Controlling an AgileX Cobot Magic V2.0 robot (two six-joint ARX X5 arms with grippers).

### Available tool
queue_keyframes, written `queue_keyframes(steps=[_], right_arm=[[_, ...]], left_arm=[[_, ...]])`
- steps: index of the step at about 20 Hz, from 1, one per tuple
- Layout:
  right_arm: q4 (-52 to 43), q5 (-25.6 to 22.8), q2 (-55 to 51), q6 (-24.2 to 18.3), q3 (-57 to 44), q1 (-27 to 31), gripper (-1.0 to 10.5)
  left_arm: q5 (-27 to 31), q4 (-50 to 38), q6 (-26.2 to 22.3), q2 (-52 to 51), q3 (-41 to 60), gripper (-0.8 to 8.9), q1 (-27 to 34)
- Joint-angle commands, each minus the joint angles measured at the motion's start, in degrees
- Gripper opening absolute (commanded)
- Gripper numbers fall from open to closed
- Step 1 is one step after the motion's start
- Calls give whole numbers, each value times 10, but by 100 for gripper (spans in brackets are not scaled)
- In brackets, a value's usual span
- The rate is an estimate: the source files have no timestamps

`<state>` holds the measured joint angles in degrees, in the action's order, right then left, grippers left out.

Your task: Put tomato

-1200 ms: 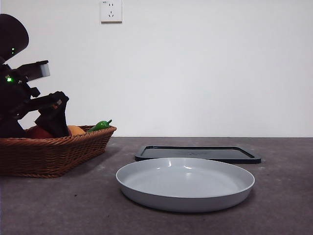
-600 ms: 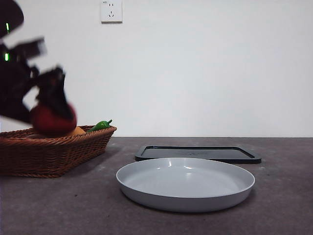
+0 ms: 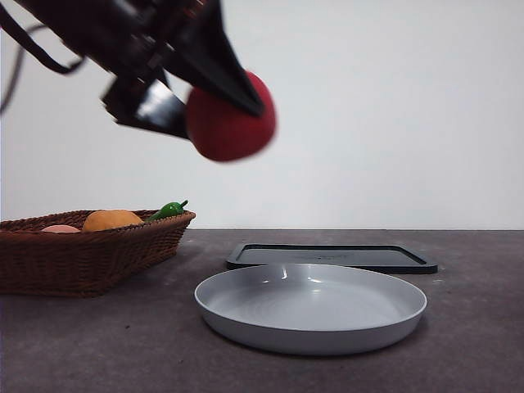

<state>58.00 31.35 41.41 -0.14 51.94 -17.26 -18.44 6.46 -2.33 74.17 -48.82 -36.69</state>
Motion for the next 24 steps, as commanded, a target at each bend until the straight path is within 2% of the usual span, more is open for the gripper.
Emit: queue_keyframes(steps=[1, 9, 18, 19, 22, 24], right_arm=[[-3, 1, 4, 1, 10, -3, 404], [-1, 1, 4, 1, 10, -3, 404], [4, 2, 4, 1, 9, -3, 404], [4, 2, 4, 1, 9, -3, 404], [4, 2, 4, 1, 9, -3, 404], [4, 2, 4, 2, 9, -3, 404]], left_arm=[[26, -35, -17, 47, -11, 299, -35], [75, -124, -36, 187, -11, 300, -90], [84, -151, -45, 245, -11, 314, -95], [84, -151, -45, 245, -11, 329, -95], [84, -150, -45, 245, -11, 472, -95], [84, -149, -45, 245, -11, 471, -95]])
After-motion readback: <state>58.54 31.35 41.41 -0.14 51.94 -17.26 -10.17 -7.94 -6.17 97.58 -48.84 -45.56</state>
